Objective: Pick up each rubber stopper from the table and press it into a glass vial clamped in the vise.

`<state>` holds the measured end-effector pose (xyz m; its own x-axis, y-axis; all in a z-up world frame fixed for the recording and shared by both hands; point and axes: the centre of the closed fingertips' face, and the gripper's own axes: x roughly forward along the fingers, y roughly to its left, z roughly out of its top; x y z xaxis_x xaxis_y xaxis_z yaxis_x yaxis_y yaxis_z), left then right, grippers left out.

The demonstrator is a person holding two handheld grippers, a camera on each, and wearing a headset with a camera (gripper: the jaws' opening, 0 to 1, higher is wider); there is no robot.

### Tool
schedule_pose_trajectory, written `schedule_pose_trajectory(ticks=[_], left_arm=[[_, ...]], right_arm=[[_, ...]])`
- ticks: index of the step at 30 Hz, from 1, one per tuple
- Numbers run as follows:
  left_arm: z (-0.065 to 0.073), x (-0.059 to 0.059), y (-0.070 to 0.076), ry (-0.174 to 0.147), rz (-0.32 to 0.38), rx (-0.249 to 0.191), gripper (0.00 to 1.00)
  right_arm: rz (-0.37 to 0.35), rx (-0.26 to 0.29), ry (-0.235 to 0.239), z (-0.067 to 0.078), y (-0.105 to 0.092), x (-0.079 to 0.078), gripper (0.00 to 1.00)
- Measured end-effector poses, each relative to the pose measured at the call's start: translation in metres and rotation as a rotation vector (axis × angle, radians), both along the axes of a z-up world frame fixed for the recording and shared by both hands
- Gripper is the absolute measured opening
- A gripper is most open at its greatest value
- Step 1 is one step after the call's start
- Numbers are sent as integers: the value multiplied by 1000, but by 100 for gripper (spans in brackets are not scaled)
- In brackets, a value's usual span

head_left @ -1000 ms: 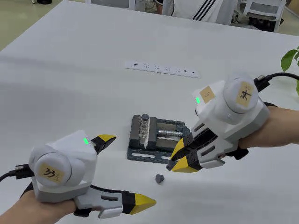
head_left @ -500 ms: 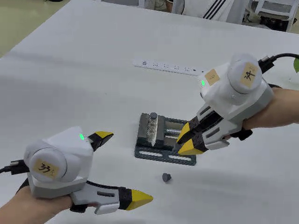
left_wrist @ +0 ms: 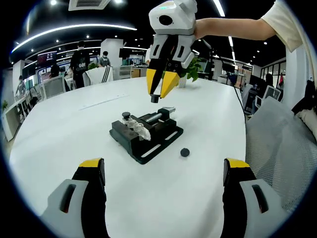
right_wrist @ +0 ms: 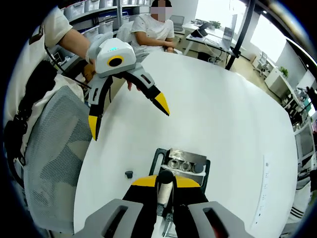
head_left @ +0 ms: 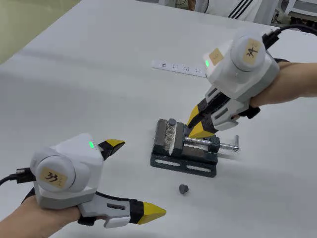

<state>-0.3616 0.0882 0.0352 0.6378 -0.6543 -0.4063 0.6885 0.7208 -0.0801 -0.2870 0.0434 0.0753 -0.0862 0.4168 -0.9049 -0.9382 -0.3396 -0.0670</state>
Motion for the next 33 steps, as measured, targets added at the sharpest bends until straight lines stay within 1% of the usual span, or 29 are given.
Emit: schedule_pose_trajectory(ticks=[4, 8, 9, 14, 19, 22, 28, 33], left_arm=[[1, -1, 0, 1, 3, -3, 99], [1, -1, 1, 4, 6, -7, 99], [1, -1, 2, 6, 5, -6, 98], [2, 0, 3, 7, 7, -11, 98], [-1, 1, 3, 19, 6, -13, 99], [-4, 3, 4, 25, -2, -2, 99], [-6, 4, 2, 36, -8, -2, 99], [-6, 5, 2, 38, 1, -7, 99]], right_arm=[[12, -16, -8, -6, 4, 4, 6], [42, -40, -22, -13, 6, 8, 6], [47, -47, -25, -15, 7, 10, 6], [88, -62, -49, -18, 13, 20, 6], [124, -82, -72, -21, 17, 26, 6], [135, -93, -76, -24, 19, 28, 6], [137, -105, -82, -29, 25, 32, 6], [154, -142, -84, -34, 22, 33, 6]])
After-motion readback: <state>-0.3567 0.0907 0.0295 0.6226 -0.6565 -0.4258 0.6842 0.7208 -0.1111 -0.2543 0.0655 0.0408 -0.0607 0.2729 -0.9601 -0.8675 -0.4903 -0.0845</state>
